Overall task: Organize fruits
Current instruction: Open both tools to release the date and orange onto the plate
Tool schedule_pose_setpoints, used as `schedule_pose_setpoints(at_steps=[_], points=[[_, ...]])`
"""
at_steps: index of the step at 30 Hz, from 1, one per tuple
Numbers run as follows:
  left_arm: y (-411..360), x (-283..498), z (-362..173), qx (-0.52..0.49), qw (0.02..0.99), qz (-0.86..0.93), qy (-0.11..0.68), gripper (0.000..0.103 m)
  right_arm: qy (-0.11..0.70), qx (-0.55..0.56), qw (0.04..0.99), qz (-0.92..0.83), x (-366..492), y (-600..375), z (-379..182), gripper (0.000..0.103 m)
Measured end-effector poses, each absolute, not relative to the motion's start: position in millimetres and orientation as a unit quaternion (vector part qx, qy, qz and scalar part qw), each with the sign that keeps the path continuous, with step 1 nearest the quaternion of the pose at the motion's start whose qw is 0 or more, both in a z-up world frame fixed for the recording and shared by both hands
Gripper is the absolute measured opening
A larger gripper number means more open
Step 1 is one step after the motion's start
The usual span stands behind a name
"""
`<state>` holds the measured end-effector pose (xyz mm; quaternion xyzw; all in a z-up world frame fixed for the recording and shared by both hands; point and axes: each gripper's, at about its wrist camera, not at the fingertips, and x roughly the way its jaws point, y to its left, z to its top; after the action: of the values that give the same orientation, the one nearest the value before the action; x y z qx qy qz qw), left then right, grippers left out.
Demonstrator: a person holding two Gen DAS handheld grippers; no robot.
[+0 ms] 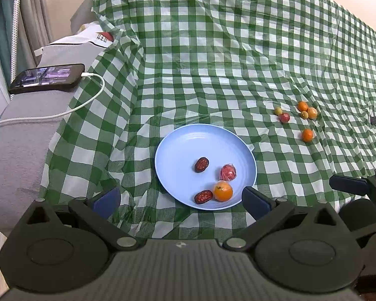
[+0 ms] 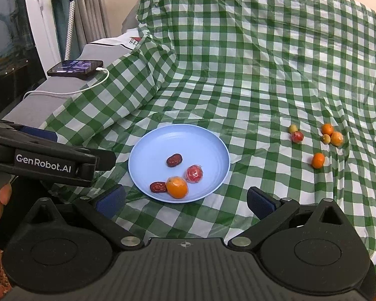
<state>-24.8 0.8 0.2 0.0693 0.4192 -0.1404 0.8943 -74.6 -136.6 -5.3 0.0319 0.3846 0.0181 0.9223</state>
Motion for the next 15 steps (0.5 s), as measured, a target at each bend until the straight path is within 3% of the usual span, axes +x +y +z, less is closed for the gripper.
schedule_pose_setpoints(at_steps=[15], points=[[-11.6, -9.6, -4.9, 0.075, 0.888, -0.142, 0.431, 0.103, 0.396, 0.052, 0.917, 0.008, -60.7, -151.2, -14.5, 0.102]])
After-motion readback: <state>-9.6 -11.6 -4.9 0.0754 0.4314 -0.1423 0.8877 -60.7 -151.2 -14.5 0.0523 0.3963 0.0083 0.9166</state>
